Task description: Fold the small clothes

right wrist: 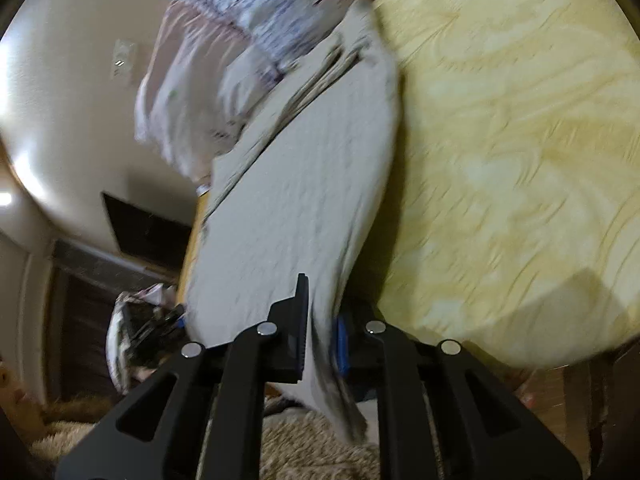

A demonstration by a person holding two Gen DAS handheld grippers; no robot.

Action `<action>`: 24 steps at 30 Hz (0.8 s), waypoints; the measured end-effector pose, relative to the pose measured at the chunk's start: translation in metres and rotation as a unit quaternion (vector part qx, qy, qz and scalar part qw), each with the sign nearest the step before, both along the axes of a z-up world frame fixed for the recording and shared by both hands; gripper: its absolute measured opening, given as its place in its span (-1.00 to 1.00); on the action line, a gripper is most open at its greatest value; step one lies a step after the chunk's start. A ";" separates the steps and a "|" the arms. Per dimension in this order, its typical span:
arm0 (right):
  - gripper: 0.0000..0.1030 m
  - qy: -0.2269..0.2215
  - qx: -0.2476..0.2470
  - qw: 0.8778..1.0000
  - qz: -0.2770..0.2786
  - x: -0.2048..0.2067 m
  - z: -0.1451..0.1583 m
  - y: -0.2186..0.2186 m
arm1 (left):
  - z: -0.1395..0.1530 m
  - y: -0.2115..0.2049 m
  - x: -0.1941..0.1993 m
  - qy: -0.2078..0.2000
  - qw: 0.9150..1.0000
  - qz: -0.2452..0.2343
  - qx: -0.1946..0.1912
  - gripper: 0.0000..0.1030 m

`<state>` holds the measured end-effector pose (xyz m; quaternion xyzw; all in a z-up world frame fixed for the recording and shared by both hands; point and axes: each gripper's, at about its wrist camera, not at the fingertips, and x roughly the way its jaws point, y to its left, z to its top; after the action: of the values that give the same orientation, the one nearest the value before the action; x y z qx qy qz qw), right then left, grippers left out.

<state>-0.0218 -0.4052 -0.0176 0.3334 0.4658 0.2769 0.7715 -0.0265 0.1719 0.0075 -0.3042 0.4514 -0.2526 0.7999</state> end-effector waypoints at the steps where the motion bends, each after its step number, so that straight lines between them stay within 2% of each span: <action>1: -0.76 -0.002 -0.002 1.000 0.008 -0.003 0.001 0.004 | 0.000 -0.002 -0.004 0.001 1.000 -0.004 0.000 -0.40; 5: -0.77 -0.010 -0.018 0.999 0.032 -0.006 0.005 0.018 | 0.002 -0.007 -0.012 0.001 1.000 -0.009 0.002 -0.46; 7: -0.84 -0.022 -0.026 0.999 0.034 -0.007 0.009 0.021 | 0.002 -0.010 -0.013 0.006 1.000 -0.009 0.008 -0.68; 9: -0.85 -0.048 -0.040 0.998 0.030 -0.006 0.019 0.024 | 0.003 -0.014 -0.013 0.006 1.000 -0.012 0.020 -0.85; 13: -0.87 -0.119 -0.077 0.990 0.002 -0.004 0.047 0.029 | 0.018 -0.015 -0.006 -0.022 0.999 -0.006 0.035 -0.87; 16: -0.87 -0.171 -0.100 0.980 -0.022 -0.001 0.069 0.029 | 0.039 -0.011 0.003 -0.056 0.997 0.007 0.059 -0.88; 17: -0.87 -0.195 -0.120 0.973 -0.033 0.001 0.079 0.031 | 0.045 -0.009 0.007 -0.066 0.996 0.011 0.065 -0.88; 24: -0.87 -0.279 -0.186 0.939 -0.071 0.019 0.108 0.038 | 0.082 0.000 0.044 -0.130 0.985 0.055 0.096 -0.88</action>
<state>-0.0025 -0.3672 0.0904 0.1255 0.2502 0.2117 0.9364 0.0171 0.1715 0.0899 -0.2149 0.3481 -0.2012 0.8900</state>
